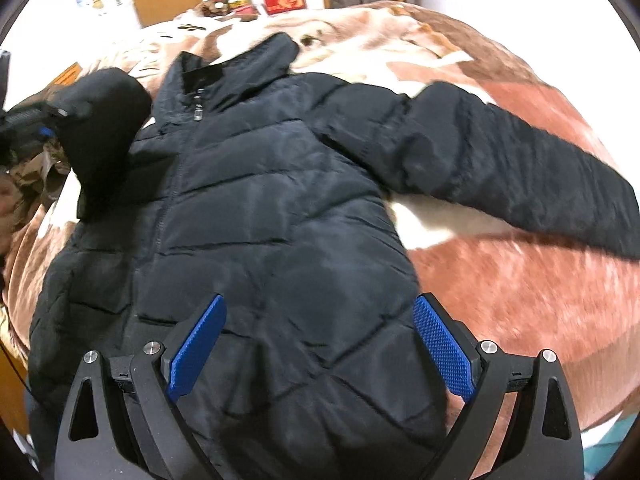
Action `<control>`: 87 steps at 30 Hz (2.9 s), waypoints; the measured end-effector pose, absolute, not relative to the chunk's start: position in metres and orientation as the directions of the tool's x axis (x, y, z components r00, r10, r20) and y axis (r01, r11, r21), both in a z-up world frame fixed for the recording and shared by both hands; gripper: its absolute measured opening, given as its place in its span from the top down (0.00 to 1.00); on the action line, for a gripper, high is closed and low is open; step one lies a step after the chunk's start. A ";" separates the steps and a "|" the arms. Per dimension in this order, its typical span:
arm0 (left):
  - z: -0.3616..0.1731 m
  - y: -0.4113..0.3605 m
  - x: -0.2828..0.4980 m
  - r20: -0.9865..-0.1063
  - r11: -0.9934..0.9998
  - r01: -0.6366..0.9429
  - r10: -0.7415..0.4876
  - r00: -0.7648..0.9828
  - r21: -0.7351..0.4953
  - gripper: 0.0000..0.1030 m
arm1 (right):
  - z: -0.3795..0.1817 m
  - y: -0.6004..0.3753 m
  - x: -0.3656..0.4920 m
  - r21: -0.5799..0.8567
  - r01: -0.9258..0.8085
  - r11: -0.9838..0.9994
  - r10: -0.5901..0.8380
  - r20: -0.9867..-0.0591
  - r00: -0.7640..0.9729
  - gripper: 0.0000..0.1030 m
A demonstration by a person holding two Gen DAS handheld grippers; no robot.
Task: Fold large clothes
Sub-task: 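Fold the held sleeve across the jacket body with the left tool, release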
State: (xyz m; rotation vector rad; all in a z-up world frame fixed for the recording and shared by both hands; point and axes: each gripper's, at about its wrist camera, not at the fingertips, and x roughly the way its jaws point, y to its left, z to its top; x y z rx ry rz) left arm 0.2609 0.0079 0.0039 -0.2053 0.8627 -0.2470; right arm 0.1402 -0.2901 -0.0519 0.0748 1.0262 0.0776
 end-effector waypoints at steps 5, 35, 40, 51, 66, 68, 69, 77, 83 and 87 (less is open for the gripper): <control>-0.037 -0.030 0.271 -0.746 0.911 0.150 -0.402 0.531 -0.385 0.33 | -0.060 -0.298 0.140 0.102 -0.008 0.995 0.093 -0.859 0.503 0.08; -0.098 0.126 0.299 -0.822 0.960 -0.161 -0.102 0.560 -0.229 0.31 | -0.095 -0.222 0.294 0.045 -0.134 0.990 0.107 -0.860 0.498 0.55; -0.100 0.120 0.294 -0.823 0.964 -0.143 -0.107 0.558 -0.223 0.31 | -0.090 -0.229 0.312 0.035 -0.118 0.992 0.090 -0.863 0.496 0.55; -0.101 0.152 0.344 -0.815 0.969 -0.172 -0.046 0.577 -0.176 0.30 | -0.093 -0.233 0.351 0.070 -0.088 0.994 0.105 -0.852 0.512 0.55; -0.066 0.143 0.287 -0.735 0.960 -0.130 -0.099 0.671 -0.249 0.31 | -0.068 -0.238 0.301 0.078 -0.096 0.992 0.118 -0.823 0.556 0.54; -0.067 0.133 0.275 -0.743 0.968 -0.105 -0.105 0.661 -0.230 0.32 | -0.083 -0.241 0.294 0.078 -0.090 0.993 0.114 -0.842 0.528 0.54; -0.076 0.127 0.274 -0.766 0.979 -0.100 -0.076 0.638 -0.180 0.33 | -0.092 -0.244 0.297 0.077 -0.088 0.993 0.111 -0.854 0.508 0.54; -0.082 0.124 0.266 -0.813 0.976 -0.144 -0.049 0.580 -0.161 0.35 | -0.056 -0.250 0.278 0.074 -0.081 0.994 0.107 -0.819 0.563 0.52; -0.047 0.093 0.203 -0.777 0.984 -0.052 -0.100 0.621 -0.169 0.35 | -0.033 -0.265 0.202 0.145 -0.084 0.986 0.167 -0.797 0.581 0.50; -0.031 0.065 0.163 -0.768 0.990 0.010 -0.117 0.630 -0.142 0.34 | -0.029 -0.281 0.157 0.183 -0.043 0.982 0.174 -0.798 0.577 0.44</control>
